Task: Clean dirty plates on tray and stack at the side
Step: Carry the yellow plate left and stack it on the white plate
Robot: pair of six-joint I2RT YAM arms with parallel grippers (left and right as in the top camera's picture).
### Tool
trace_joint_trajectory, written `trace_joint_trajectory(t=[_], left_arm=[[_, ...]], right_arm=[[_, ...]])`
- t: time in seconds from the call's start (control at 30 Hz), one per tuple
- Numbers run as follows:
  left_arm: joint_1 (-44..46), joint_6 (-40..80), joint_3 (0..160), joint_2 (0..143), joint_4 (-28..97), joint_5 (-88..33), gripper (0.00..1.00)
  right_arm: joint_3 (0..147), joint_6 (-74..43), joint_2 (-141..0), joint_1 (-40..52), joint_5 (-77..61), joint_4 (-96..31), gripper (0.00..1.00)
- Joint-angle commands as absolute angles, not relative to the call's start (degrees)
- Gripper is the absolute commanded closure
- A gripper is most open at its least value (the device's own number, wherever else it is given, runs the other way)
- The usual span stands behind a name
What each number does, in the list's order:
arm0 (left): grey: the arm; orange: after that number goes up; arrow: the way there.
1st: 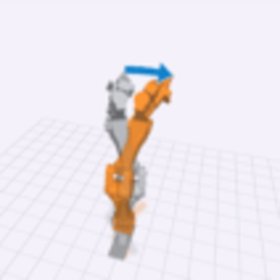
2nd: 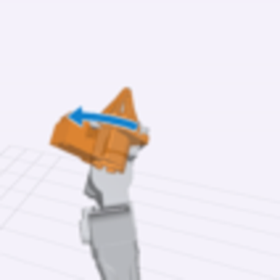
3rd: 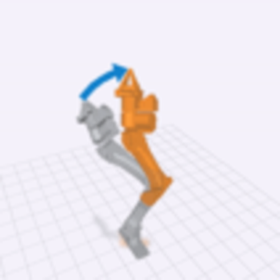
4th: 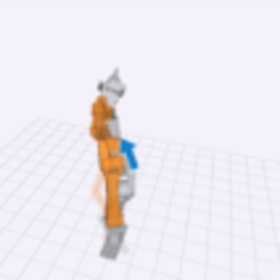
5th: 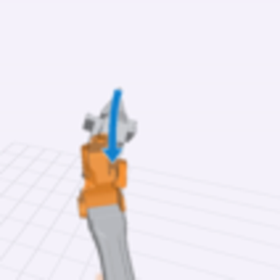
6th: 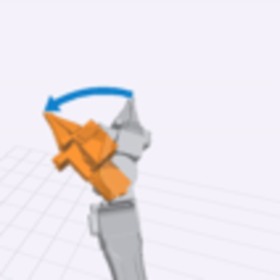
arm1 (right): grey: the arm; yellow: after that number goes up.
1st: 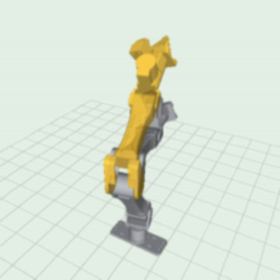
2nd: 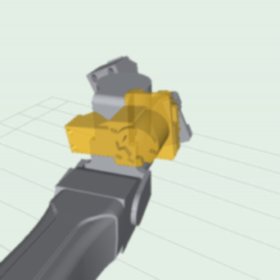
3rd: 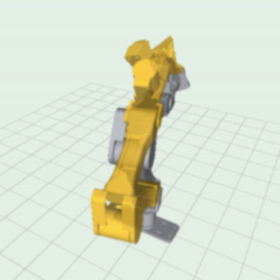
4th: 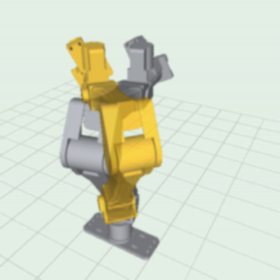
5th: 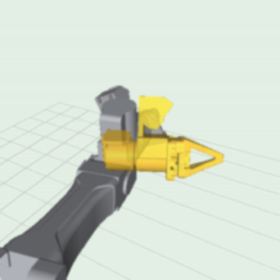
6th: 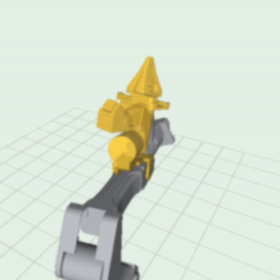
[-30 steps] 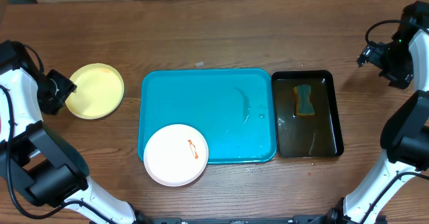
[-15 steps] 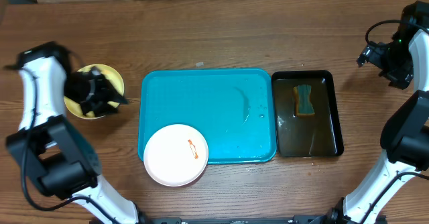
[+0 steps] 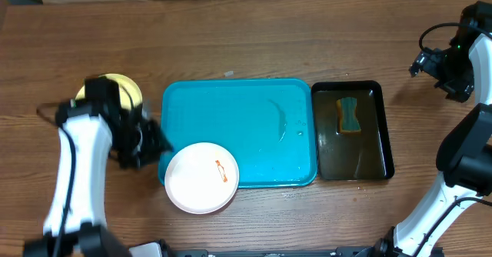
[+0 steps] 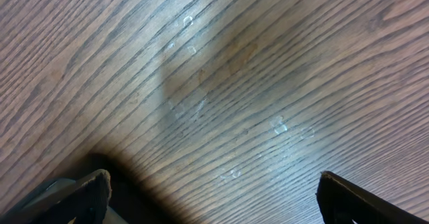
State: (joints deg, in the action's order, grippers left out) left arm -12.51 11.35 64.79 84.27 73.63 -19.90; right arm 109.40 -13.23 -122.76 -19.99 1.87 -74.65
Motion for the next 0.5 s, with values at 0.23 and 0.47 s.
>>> trace_joint_trajectory(t=[0.23, 0.47], left_arm=[[-11.9, 29.52, 52.27, 71.88, 74.41, -7.07, 0.55], [-11.18, 30.06, 48.31, 71.88, 74.48, -10.22, 0.56]], right_arm=[[110.65, -13.15, -122.21, -19.99, 2.0, -74.61, 0.0], [110.65, -13.15, -122.21, -19.99, 2.0, -74.61, 0.0]])
